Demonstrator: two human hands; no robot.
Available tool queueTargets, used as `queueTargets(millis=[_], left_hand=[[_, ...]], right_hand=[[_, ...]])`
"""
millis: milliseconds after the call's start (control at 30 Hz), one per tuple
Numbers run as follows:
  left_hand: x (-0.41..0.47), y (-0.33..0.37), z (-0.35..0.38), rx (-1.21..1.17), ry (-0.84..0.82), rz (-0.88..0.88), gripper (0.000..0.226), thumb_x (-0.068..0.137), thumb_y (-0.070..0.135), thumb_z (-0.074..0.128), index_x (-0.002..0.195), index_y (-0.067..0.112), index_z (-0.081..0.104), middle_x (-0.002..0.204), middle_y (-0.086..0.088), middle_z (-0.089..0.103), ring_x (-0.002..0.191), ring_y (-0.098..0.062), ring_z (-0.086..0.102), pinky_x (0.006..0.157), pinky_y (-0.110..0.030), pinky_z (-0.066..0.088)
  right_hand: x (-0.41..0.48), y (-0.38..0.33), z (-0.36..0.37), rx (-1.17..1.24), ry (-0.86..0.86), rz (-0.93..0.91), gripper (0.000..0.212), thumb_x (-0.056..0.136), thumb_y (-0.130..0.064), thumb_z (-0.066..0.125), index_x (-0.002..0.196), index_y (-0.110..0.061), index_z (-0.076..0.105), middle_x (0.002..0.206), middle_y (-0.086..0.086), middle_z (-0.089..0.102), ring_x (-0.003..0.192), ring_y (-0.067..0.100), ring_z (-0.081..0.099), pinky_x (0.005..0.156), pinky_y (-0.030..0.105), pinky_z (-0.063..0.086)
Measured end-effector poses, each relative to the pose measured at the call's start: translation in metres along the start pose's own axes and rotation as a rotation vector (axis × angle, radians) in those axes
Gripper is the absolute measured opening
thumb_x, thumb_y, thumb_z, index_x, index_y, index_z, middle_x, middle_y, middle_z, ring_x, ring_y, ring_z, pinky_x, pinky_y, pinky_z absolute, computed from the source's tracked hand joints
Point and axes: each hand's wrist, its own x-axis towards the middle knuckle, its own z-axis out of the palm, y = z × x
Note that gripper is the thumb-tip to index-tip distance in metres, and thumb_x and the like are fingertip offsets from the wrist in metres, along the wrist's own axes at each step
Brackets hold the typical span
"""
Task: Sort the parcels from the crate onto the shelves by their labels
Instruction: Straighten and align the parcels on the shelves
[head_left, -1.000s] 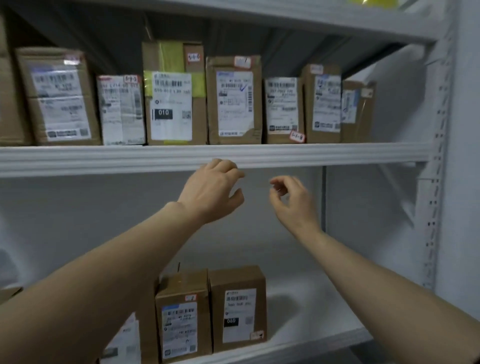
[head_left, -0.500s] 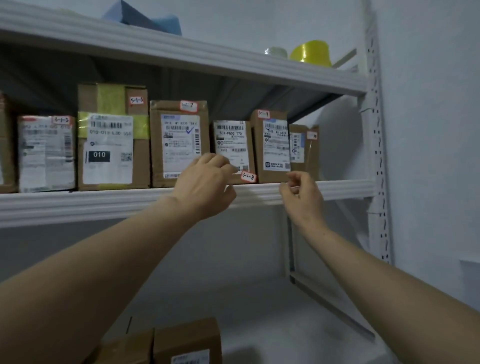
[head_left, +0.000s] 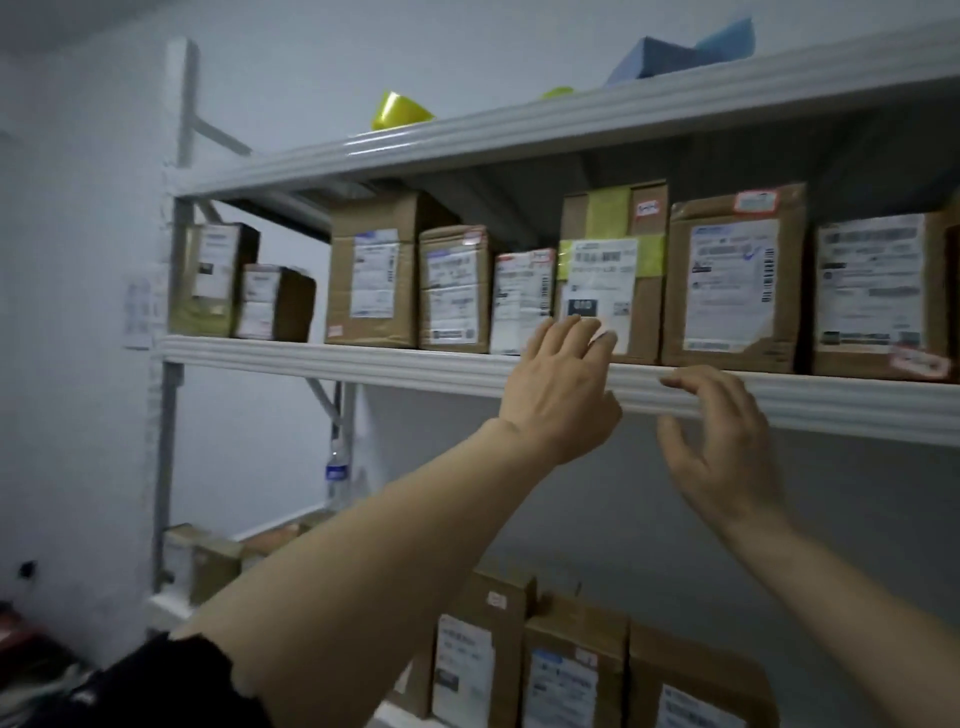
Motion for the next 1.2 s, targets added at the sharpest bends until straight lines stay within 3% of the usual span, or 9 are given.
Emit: queueTargets(millis=[133,233,400,600,900,1200], left_hand=[[-0.039,-0.076,-0.017,0.07,-0.038,-0.162,0.059,0.091,0.035,0.05,0.144,0.015,0.033,0.149,-0.004,0.032,0.139,-0.022,0.023,0.116,-0.034,0.013],[-0.064,-0.141,-0.031,0.034,-0.05,-0.311,0.056,0.092,0.035,0.05,0.142,0.017,0.035,0.146,-0.004,0.036,0.136,-0.022,0.028,0.112,-0.034,0.023],[-0.096,-0.252,-0.046,-0.032,-0.093,-0.511,0.056,0.093,0.033,0.049,0.144,0.016,0.032,0.145,-0.005,0.035,0.134,-0.024,0.032,0.108,-0.035,0.03],[-0.106,-0.361,-0.055,-0.146,-0.108,-0.56,0.046,0.094,0.015,0.048,0.139,0.014,0.038,0.137,-0.007,0.043,0.121,-0.025,0.046,0.098,-0.035,0.039],[-0.103,-0.413,-0.015,-0.23,-0.126,-0.483,0.043,0.091,-0.001,0.041,0.131,0.011,0.051,0.133,-0.006,0.051,0.121,-0.024,0.048,0.099,-0.034,0.04],[-0.07,-0.415,0.003,-0.408,-0.012,-0.58,0.048,0.092,0.001,0.044,0.139,0.011,0.044,0.141,-0.007,0.047,0.13,-0.022,0.042,0.107,-0.032,0.033]], right_hand=[[0.01,-0.051,0.061,0.101,-0.079,-0.017,0.027,0.09,-0.015,0.057,0.115,-0.008,0.06,0.122,0.01,0.054,0.116,0.027,0.052,0.094,0.031,0.037],[0.019,-0.094,0.109,0.166,-0.141,-0.02,0.028,0.089,-0.009,0.059,0.117,-0.009,0.059,0.125,0.007,0.05,0.117,0.023,0.05,0.089,0.027,0.037],[0.043,-0.156,0.192,0.169,-0.15,0.008,0.031,0.087,-0.012,0.06,0.119,-0.008,0.057,0.121,0.007,0.051,0.11,0.024,0.053,0.084,0.03,0.04],[0.089,-0.209,0.268,0.135,-0.074,0.185,0.036,0.087,-0.011,0.058,0.123,-0.009,0.054,0.128,0.012,0.049,0.11,0.03,0.054,0.092,0.038,0.043],[0.096,-0.222,0.317,-0.025,-0.101,0.177,0.036,0.08,-0.004,0.056,0.115,-0.009,0.059,0.127,0.009,0.053,0.109,0.032,0.056,0.091,0.042,0.046],[0.099,-0.209,0.32,-0.064,-0.096,0.126,0.039,0.077,-0.002,0.053,0.113,-0.012,0.062,0.12,0.006,0.059,0.108,0.027,0.058,0.089,0.037,0.047]])
